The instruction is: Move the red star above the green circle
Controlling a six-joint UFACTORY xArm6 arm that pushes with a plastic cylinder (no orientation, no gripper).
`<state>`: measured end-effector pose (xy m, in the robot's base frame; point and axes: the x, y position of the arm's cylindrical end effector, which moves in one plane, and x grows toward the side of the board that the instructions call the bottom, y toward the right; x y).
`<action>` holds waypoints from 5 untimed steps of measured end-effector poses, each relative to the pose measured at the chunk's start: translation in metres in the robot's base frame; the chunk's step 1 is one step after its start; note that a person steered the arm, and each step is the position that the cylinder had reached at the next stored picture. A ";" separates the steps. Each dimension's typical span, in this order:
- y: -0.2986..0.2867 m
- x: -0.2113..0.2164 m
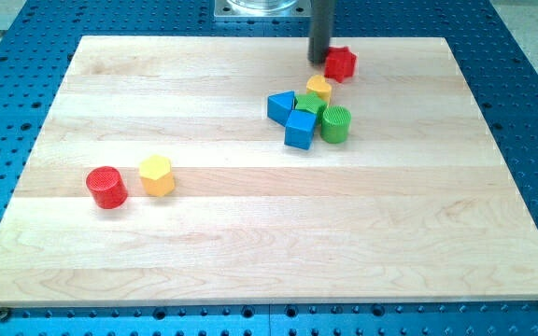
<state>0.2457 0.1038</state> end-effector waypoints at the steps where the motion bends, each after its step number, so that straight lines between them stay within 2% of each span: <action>1: 0.031 0.033; 2: 0.015 0.062; 3: 0.097 0.053; 4: 0.092 0.034; 5: 0.158 0.049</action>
<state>0.2948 0.2622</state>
